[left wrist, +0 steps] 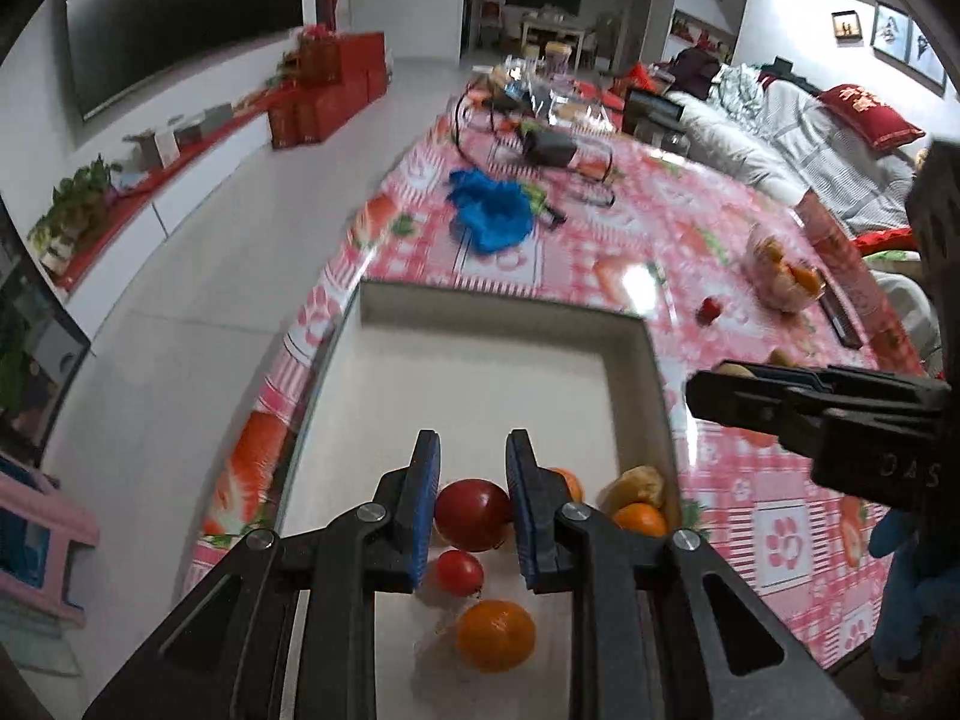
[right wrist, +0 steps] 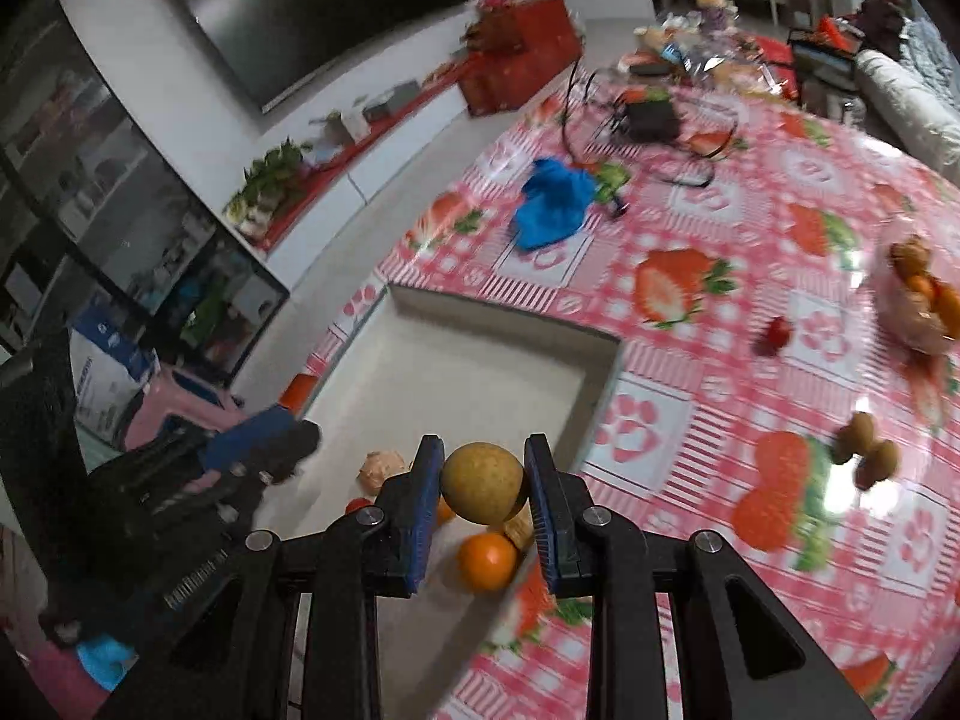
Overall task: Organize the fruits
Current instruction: 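Carry both fruits into the white tray and open both tools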
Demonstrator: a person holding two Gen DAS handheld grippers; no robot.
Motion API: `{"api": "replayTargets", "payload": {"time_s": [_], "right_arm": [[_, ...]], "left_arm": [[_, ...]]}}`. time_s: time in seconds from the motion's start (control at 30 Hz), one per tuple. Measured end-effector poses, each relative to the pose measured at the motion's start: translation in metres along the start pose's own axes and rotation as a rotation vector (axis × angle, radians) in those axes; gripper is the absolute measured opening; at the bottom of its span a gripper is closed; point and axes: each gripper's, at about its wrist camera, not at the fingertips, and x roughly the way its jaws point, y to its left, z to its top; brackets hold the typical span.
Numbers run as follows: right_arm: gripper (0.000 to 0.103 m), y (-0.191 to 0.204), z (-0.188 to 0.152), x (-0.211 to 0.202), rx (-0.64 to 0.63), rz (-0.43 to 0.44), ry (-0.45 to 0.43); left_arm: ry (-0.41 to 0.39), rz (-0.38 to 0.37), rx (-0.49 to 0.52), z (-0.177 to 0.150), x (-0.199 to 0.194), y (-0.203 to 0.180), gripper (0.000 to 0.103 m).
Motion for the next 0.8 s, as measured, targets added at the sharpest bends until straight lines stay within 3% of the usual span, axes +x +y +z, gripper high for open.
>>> {"api": "replayTargets", "payload": {"time_s": [0.23, 0.4, 0.47, 0.5, 0.53, 0.8], "right_arm": [[0.029, -0.002, 0.004, 0.048, 0.01, -0.022, 0.085], [0.03, -0.004, 0.004, 0.064, 0.007, -0.036, 0.127], [0.043, -0.003, 0.003, 0.064, 0.002, -0.034, 0.131], [0.074, -0.003, 0.003, 0.062, -0.003, -0.039, 0.123], [0.092, -0.002, 0.005, 0.06, -0.008, -0.049, 0.108], [0.093, -0.021, 0.004, 0.03, 0.011, -0.111, 0.047]], "left_arm": [[0.05, 0.002, -0.019, -0.01, 0.03, 0.011, 0.027], [0.029, 0.002, -0.026, -0.014, 0.031, 0.014, 0.078], [0.013, -0.001, -0.03, -0.014, 0.029, 0.014, 0.079], [0.012, -0.006, -0.029, -0.013, 0.028, 0.013, 0.08], [0.014, -0.008, -0.029, -0.012, 0.028, 0.013, 0.08], [0.01, -0.03, -0.019, -0.01, 0.018, 0.0, 0.082]]}}
